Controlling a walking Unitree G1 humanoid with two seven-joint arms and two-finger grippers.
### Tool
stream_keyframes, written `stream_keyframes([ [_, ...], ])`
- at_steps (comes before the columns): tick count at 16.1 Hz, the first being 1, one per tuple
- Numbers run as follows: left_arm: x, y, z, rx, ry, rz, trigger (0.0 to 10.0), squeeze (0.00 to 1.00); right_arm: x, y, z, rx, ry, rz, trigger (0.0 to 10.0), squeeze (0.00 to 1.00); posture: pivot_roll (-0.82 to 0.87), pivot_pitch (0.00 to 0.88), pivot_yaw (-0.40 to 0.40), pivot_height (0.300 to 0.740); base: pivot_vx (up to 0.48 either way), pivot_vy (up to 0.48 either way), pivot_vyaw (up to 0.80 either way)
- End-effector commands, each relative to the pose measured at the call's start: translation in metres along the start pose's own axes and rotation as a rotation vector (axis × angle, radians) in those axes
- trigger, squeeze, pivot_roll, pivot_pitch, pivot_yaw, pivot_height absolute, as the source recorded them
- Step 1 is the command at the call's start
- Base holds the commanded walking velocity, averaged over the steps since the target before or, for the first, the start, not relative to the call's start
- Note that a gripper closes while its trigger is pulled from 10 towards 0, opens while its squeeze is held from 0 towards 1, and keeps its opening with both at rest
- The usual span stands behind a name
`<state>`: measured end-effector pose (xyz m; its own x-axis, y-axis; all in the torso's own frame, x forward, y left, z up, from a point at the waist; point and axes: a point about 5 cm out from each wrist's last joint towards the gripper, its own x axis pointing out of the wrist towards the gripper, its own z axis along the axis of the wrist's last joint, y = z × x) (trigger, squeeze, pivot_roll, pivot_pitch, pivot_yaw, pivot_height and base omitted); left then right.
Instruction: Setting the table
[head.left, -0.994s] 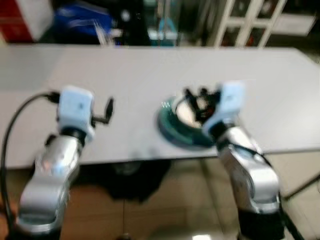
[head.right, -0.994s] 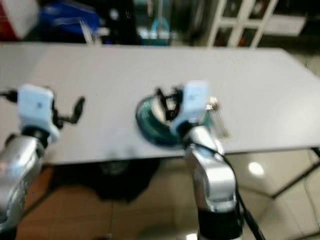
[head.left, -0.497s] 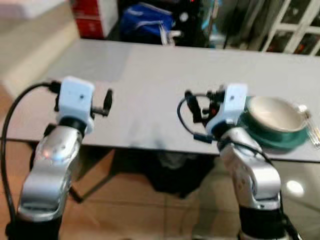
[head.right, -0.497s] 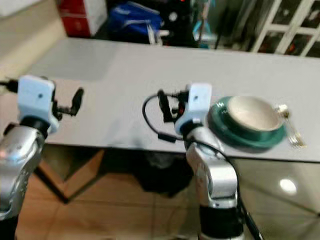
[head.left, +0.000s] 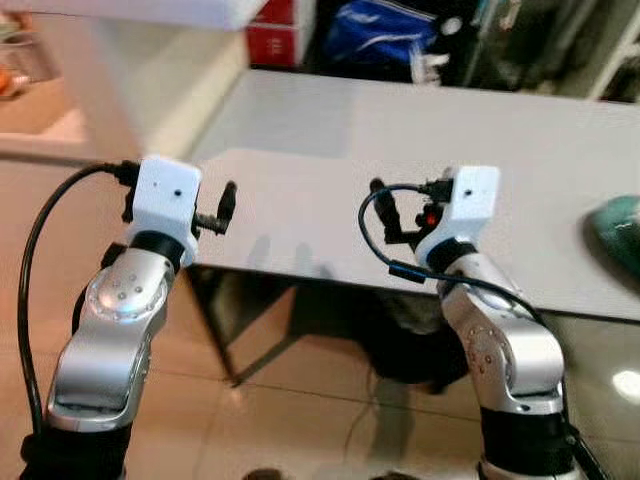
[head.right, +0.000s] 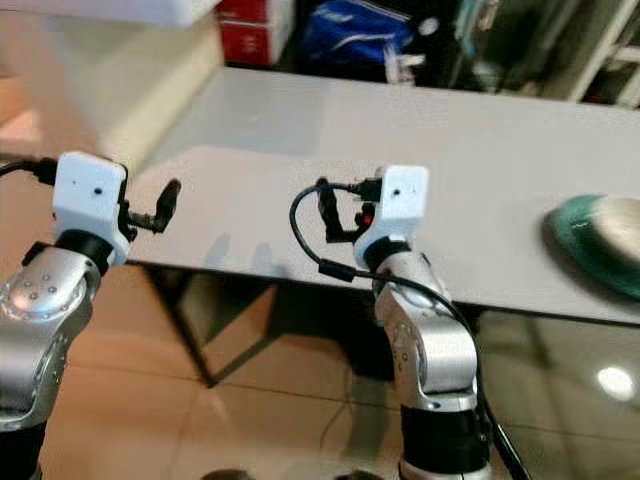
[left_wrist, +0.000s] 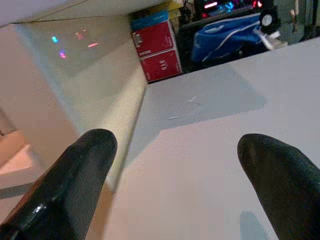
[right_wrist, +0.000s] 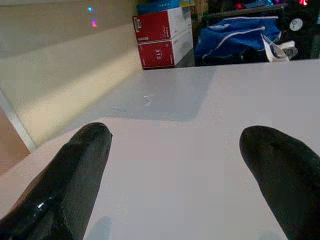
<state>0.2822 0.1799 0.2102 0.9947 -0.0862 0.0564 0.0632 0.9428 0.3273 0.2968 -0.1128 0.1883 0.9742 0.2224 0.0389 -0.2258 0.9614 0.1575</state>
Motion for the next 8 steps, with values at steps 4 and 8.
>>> stream_keyframes([
  [4, -0.0014, -0.0046, 0.0039, 0.017, -0.010, -0.011, 10.0, 0.00, 0.0000, -0.0126, -0.0048, -0.062, 0.033, -0.057, 10.0, 1.00, 0.09, 0.050, -0.001, 0.740, 0.000, 0.480, 0.00],
  [8, -0.0034, -0.0035, 0.0046, 0.017, -0.019, 0.001, 10.0, 0.00, 0.0006, -0.0055, -0.0002, -0.057, -0.009, -0.020, 10.0, 1.00, 0.10, 0.057, -0.005, 0.740, 0.000, 0.480, 0.00],
])
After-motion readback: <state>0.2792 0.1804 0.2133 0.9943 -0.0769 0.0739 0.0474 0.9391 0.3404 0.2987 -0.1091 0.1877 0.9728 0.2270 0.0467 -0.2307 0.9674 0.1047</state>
